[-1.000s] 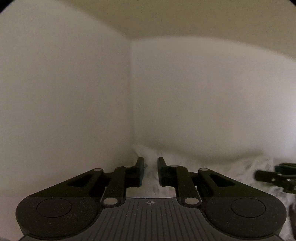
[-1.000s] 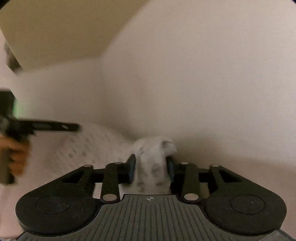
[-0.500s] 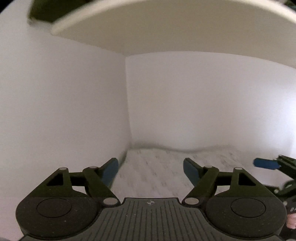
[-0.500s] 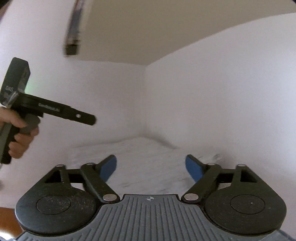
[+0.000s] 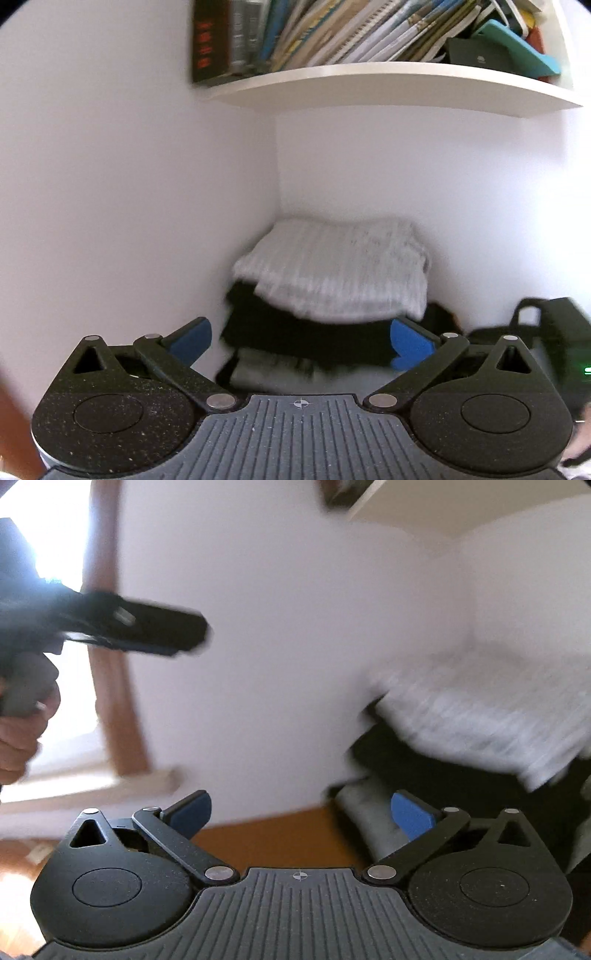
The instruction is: Fold clothes
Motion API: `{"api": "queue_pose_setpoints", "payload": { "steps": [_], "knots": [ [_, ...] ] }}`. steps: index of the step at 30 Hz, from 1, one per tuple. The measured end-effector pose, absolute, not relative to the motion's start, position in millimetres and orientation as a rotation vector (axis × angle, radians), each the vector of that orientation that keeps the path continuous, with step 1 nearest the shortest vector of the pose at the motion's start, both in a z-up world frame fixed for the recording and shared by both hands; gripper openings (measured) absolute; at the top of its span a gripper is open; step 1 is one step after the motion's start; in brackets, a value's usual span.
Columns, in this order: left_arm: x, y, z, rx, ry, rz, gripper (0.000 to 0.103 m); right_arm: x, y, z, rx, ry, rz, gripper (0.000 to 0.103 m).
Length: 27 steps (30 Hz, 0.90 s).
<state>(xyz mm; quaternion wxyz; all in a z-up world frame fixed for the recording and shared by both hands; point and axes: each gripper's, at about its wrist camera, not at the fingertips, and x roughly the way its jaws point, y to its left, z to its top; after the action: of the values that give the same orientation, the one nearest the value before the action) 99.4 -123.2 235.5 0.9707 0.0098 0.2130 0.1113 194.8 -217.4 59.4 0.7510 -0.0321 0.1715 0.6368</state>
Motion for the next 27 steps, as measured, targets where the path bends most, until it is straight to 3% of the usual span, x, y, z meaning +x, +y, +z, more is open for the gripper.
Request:
{"api": "queue_pose_setpoints", "payload": {
  "steps": [12, 27],
  "knots": [
    [-14.8, -80.1, 160.1, -0.083, 0.508, 0.272, 0.103, 104.0, -175.2, 4.0, -0.234, 0.535, 1.331, 0.103],
    [-10.6, -2.7, 45.5, -0.045, 0.634, 0.114, 0.103, 66.8, -169.5, -40.0, -0.222, 0.706, 0.962, 0.103]
  ]
}}
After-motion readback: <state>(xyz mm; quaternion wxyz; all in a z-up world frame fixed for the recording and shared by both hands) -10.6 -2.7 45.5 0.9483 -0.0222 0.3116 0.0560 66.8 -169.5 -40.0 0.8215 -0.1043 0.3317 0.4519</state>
